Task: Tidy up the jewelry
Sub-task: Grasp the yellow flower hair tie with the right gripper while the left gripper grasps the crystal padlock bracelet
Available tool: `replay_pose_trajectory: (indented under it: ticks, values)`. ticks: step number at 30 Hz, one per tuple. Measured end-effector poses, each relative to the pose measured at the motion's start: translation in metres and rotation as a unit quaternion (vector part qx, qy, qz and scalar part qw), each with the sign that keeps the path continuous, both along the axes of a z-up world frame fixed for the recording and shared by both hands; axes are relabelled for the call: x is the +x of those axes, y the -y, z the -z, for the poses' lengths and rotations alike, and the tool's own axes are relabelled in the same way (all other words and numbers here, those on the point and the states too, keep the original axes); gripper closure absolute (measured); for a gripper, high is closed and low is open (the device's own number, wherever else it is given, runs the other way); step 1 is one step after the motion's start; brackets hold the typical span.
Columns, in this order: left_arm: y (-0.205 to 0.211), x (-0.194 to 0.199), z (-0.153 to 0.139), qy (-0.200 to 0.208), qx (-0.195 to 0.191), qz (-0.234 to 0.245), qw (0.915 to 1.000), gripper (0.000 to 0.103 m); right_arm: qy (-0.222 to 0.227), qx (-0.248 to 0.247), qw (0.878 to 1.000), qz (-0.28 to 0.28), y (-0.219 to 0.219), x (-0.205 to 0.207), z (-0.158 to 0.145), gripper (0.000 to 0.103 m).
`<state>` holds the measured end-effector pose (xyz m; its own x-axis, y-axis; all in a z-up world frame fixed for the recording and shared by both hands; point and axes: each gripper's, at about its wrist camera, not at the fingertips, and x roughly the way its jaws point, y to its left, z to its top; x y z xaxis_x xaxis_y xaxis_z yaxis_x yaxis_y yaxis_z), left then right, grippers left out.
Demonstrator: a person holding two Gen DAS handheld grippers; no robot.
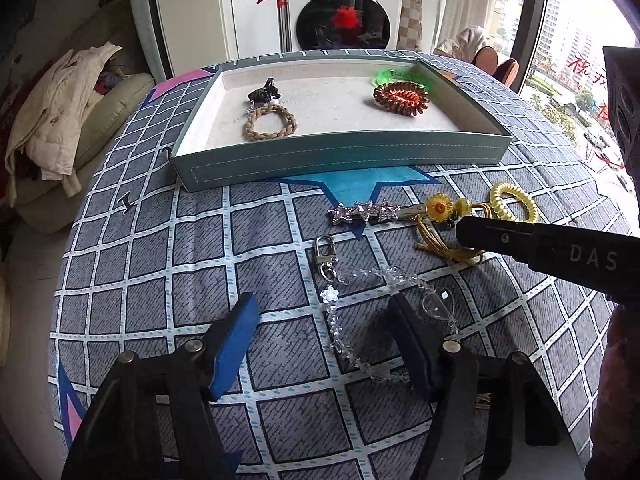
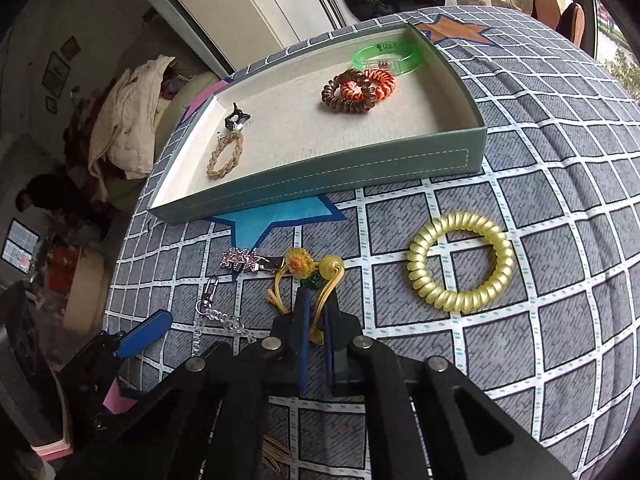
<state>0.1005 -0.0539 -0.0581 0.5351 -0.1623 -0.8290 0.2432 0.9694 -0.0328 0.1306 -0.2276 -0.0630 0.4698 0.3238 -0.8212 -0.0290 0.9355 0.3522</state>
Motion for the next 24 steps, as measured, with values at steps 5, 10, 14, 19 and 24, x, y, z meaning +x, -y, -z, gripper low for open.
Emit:
replay_pose_trajectory:
  ticks: [5,10,14,19,24]
  values:
    - [0.006,-0.001,-0.002,0.0,-0.003,0.018,0.9998,0.042,0.026,-0.012,1.0,-0.005,0.001,-0.007,-0.014,0.1]
    - [0.007,-0.002,-0.004,-0.006,-0.019,0.039,0.9991,0.078,0.037,-0.017,0.999,-0.007,0.006,-0.014,-0.021,0.1]
    - [-0.003,-0.001,-0.005,-0.025,-0.077,0.04,0.9959,0.078,0.039,-0.013,0.999,-0.001,0.012,-0.02,-0.024,0.1]
    - [-0.011,-0.003,-0.011,-0.02,-0.093,0.035,0.9948,0.078,0.045,-0.009,0.999,0.003,0.018,-0.027,-0.029,0.1]
    - [-0.02,-0.002,-0.018,-0.01,-0.096,0.026,0.995,0.078,0.05,-0.022,0.998,-0.017,0.017,-0.027,-0.031,0.1]
